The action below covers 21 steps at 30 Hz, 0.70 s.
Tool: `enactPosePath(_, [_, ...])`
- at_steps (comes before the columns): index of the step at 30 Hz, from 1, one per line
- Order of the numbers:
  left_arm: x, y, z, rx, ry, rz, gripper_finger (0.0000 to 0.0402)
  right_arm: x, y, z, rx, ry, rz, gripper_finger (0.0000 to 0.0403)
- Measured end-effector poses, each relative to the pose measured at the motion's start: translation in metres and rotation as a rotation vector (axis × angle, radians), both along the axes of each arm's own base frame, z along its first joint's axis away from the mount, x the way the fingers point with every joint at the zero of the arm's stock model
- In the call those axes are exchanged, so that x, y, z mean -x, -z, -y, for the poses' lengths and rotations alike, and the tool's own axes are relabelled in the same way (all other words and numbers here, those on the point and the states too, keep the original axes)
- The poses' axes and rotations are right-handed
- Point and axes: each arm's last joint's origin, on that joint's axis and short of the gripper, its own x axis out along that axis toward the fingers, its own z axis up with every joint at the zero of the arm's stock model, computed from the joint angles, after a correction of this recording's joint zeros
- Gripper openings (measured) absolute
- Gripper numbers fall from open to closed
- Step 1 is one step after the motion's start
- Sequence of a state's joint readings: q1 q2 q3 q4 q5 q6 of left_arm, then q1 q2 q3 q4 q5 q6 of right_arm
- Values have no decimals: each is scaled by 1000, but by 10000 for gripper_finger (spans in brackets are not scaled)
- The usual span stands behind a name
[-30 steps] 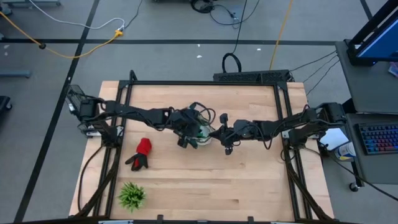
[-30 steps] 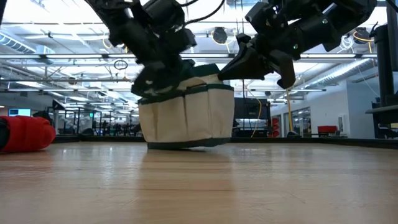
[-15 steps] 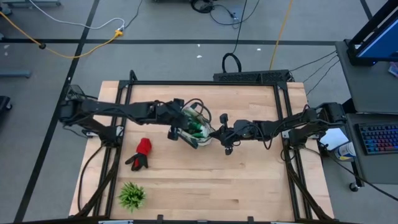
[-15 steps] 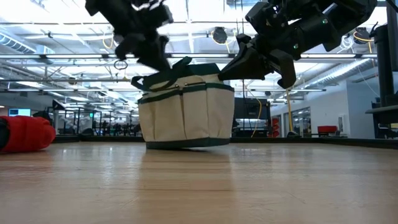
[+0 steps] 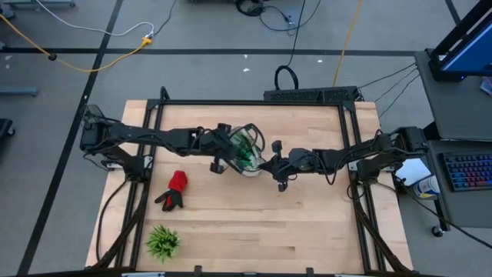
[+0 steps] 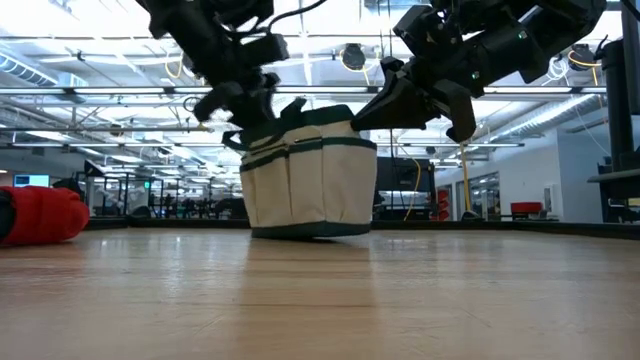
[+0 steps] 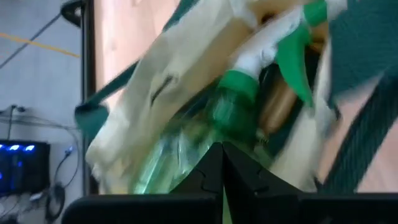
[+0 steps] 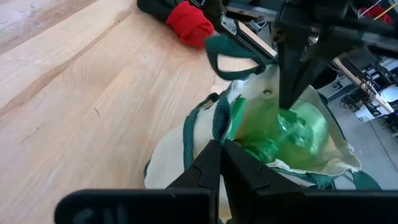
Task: Pick & Place Garden tools in Gardening bag
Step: Put the green spray bottle into the gardening bag, then put the red gloves into the gardening bag
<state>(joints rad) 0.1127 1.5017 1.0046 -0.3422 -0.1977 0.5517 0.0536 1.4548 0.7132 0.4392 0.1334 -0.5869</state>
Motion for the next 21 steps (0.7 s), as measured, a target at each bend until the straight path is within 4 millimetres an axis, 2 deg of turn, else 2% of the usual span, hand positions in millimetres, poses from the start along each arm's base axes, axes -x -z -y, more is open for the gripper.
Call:
enactPosePath(6, [16,-27,7,-15,-47,86,16,0,0,0,-1,-4,0,4])
enactPosePath(12, [42,-51,16,113,-156,146,18,0,0,0,-34,8,2,4])
enactPosePath(15, [57,-52,17,191,-285,111,19,1,2,0,-71,24,-13,4])
enactPosePath(21, [86,-37,19,278,-484,-147,34,1,2,0,-70,23,-13,4])
